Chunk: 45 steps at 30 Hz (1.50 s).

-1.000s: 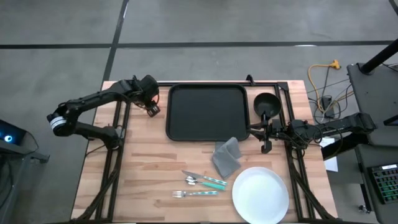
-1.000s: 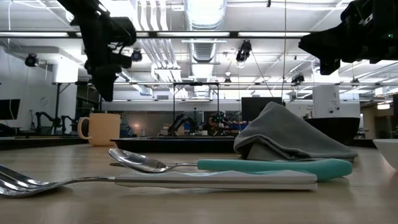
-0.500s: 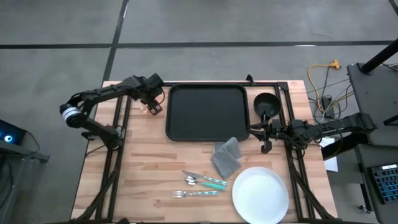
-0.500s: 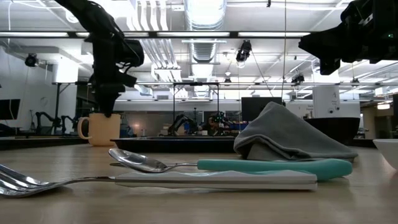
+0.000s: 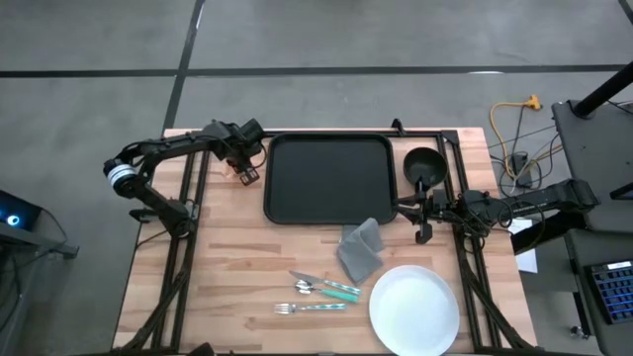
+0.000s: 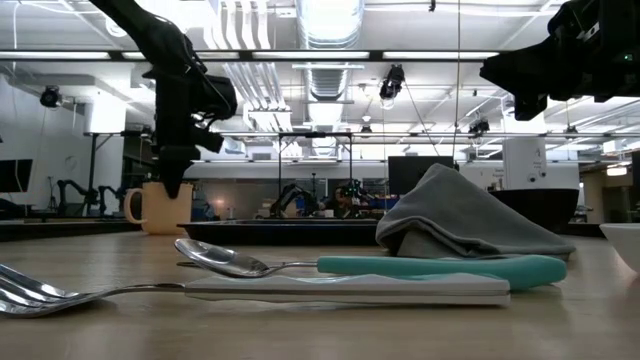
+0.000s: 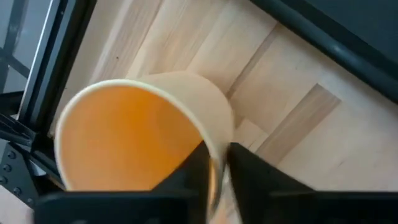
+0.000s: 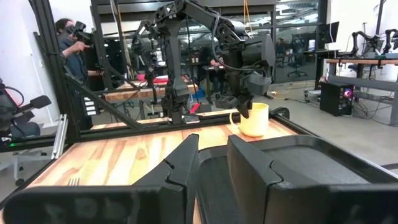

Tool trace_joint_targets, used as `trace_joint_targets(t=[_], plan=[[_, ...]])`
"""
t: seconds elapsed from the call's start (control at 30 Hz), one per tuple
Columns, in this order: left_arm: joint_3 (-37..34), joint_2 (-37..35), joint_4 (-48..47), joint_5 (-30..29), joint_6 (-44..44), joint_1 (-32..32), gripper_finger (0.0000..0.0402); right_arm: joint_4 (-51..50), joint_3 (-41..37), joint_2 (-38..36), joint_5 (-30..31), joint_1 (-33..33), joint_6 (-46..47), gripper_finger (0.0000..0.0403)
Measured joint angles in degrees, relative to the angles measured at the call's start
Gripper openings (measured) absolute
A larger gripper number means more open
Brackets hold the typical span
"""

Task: Set up tray
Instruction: Put the yellow cup on the top left side of the black tray

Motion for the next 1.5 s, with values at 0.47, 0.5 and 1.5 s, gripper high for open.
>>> trace_joint_targets(t=[0.47, 0.5, 1.5], plan=[[5.06, -0.08, -4.88, 1.18, 4.48, -0.10, 0.0001, 0.00, -0.02, -0.02, 0.02, 0.00, 0.00, 0.0075], [6.14, -0.11, -5.52, 1.92, 5.26, -0.15, 0.0001, 0.01, -0.01, -0.01, 0.02, 0.01, 0.00, 0.0076], [38.97, 23.81, -17.94, 18.42, 44.08, -0.68, 0.0000, 0.02, 0.00, -0.02, 0.00, 0.02, 0.00, 0.0080]])
